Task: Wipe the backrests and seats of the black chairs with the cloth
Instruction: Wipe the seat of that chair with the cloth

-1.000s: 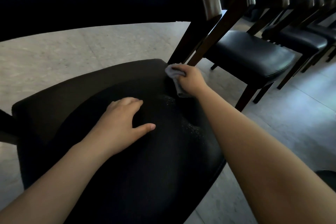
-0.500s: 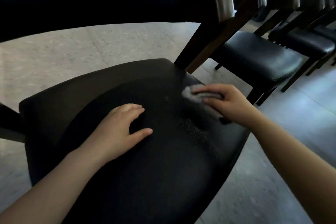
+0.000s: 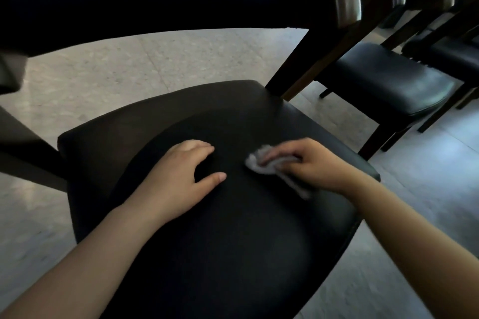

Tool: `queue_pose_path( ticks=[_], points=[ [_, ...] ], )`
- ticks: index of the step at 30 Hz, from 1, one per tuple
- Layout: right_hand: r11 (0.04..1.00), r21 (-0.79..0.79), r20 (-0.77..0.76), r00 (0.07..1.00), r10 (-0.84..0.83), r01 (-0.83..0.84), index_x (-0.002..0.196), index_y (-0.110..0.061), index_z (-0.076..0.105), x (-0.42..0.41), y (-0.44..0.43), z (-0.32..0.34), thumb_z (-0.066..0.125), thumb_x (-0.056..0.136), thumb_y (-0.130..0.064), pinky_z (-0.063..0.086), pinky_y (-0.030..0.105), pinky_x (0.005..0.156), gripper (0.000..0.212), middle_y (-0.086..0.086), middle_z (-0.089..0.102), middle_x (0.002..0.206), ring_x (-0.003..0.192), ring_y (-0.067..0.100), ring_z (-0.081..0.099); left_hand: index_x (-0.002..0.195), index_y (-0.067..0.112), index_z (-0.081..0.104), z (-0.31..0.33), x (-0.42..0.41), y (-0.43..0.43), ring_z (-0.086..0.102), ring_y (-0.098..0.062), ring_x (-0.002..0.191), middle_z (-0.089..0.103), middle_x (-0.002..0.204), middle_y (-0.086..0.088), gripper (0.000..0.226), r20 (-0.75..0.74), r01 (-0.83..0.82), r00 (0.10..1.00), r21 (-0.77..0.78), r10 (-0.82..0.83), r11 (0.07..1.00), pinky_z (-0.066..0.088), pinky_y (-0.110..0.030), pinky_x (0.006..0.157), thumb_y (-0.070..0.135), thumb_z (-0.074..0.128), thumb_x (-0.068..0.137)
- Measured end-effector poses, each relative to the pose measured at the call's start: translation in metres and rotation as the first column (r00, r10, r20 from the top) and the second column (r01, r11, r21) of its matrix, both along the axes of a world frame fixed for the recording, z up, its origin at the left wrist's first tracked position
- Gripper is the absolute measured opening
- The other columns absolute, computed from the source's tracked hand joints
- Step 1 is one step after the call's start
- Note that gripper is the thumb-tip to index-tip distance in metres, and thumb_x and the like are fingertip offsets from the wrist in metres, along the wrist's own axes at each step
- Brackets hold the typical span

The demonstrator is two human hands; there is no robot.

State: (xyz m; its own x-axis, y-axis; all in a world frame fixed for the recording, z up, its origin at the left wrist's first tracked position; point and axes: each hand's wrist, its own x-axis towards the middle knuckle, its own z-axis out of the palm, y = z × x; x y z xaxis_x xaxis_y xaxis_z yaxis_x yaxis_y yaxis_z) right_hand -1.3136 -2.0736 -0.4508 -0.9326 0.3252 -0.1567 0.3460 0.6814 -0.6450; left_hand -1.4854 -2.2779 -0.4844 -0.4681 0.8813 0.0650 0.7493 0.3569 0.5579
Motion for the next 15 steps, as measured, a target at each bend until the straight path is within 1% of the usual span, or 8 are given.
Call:
queue_pose_path(
  ticks=[2, 4, 7, 9, 10, 12, 13, 15],
  points=[
    [0.994, -0.107, -0.013, 1.000, -0.009, 0.008, 0.101, -0.038, 0.071, 0.023, -0.008, 0.022, 0.063, 0.090, 0.000, 0.044, 0.019, 0.100, 0.040, -0.017, 0.070, 0.111, 0.110, -0.002, 0.062, 0.144, 0.027, 0.045, 0.002, -0.003, -0.006, 0.035, -0.004, 0.133, 0.039, 0.146, 0.015, 0.062, 0.016, 0.007, 1.000, 0.003, -0.007, 1.000, 0.039, -0.025, 0.105, 0.051, 0.058, 0.088],
    [0.993, -0.070, -0.155, 0.982, -0.105, 0.095, 0.103, -0.039, 0.069, 0.018, -0.009, 0.029, 0.063, 0.090, -0.001, 0.042, 0.013, 0.097, 0.041, -0.021, 0.070, 0.108, 0.107, -0.005, 0.061, 0.143, 0.026, 0.046, 0.003, -0.005, -0.009, 0.037, -0.004, 0.132, 0.040, 0.146, 0.014, 0.060, 0.004, 0.017, 1.000, 0.002, -0.017, 1.000, 0.043, -0.028, 0.102, 0.050, 0.058, 0.089],
    [0.964, 0.083, -0.302, 0.929, -0.215, 0.251, 0.115, -0.038, 0.066, -0.029, -0.010, 0.016, 0.059, 0.094, -0.010, 0.041, 0.017, 0.098, 0.036, -0.011, 0.067, 0.119, 0.113, 0.002, 0.057, 0.142, 0.024, 0.048, 0.004, -0.006, -0.008, 0.040, -0.006, 0.130, 0.043, 0.145, 0.012, 0.058, -0.010, 0.010, 1.000, 0.012, -0.010, 1.000, 0.043, -0.027, 0.101, 0.048, 0.058, 0.090],
    [0.935, 0.120, -0.271, 0.917, -0.293, 0.334, 0.128, -0.030, 0.062, -0.066, -0.013, -0.003, 0.054, 0.098, -0.015, 0.040, 0.020, 0.098, 0.035, -0.003, 0.061, 0.130, 0.119, 0.009, 0.054, 0.140, 0.022, 0.051, 0.005, -0.006, -0.005, 0.044, -0.009, 0.128, 0.046, 0.142, 0.009, 0.056, -0.013, -0.020, 1.000, 0.051, 0.020, 0.998, 0.043, -0.027, 0.099, 0.045, 0.059, 0.090],
    [0.922, 0.142, -0.241, 0.916, -0.321, 0.361, 0.132, -0.029, 0.059, -0.081, -0.014, -0.014, 0.052, 0.099, -0.018, 0.042, 0.027, 0.101, 0.035, 0.000, 0.059, 0.133, 0.121, 0.015, 0.053, 0.139, 0.021, 0.052, 0.006, -0.007, -0.003, 0.045, -0.010, 0.127, 0.048, 0.141, 0.007, 0.054, -0.017, -0.042, 0.999, 0.066, 0.043, 0.997, 0.044, -0.027, 0.098, 0.044, 0.060, 0.090],
    [0.896, 0.230, -0.188, 0.921, -0.342, 0.380, 0.133, -0.031, 0.057, -0.100, -0.017, -0.032, 0.049, 0.100, -0.024, 0.043, 0.041, 0.104, 0.035, 0.004, 0.059, 0.133, 0.124, 0.023, 0.050, 0.137, 0.019, 0.055, 0.007, -0.012, 0.000, 0.048, -0.014, 0.124, 0.050, 0.139, 0.005, 0.052, -0.029, -0.087, 0.996, 0.076, 0.089, 0.993, 0.045, -0.030, 0.098, 0.043, 0.060, 0.091],
    [0.885, 0.267, -0.176, 0.922, -0.344, 0.381, 0.133, -0.032, 0.057, -0.105, -0.017, -0.036, 0.047, 0.100, -0.026, 0.043, 0.044, 0.103, 0.034, 0.005, 0.060, 0.129, 0.123, 0.025, 0.049, 0.136, 0.019, 0.055, 0.007, -0.015, 0.000, 0.050, -0.016, 0.122, 0.051, 0.138, 0.004, 0.051, -0.030, -0.107, 0.994, 0.075, 0.109, 0.991, 0.045, -0.031, 0.097, 0.042, 0.060, 0.091],
    [0.877, 0.248, -0.231, 0.905, -0.358, 0.411, 0.132, -0.032, 0.058, -0.113, -0.009, -0.039, 0.047, 0.100, -0.025, 0.045, 0.043, 0.100, 0.034, 0.007, 0.063, 0.121, 0.118, 0.024, 0.052, 0.134, 0.018, 0.057, 0.006, -0.020, -0.001, 0.052, -0.019, 0.120, 0.052, 0.137, 0.002, 0.050, -0.033, -0.132, 0.990, 0.073, 0.135, 0.989, 0.046, -0.033, 0.096, 0.042, 0.060, 0.091]
  ],
)
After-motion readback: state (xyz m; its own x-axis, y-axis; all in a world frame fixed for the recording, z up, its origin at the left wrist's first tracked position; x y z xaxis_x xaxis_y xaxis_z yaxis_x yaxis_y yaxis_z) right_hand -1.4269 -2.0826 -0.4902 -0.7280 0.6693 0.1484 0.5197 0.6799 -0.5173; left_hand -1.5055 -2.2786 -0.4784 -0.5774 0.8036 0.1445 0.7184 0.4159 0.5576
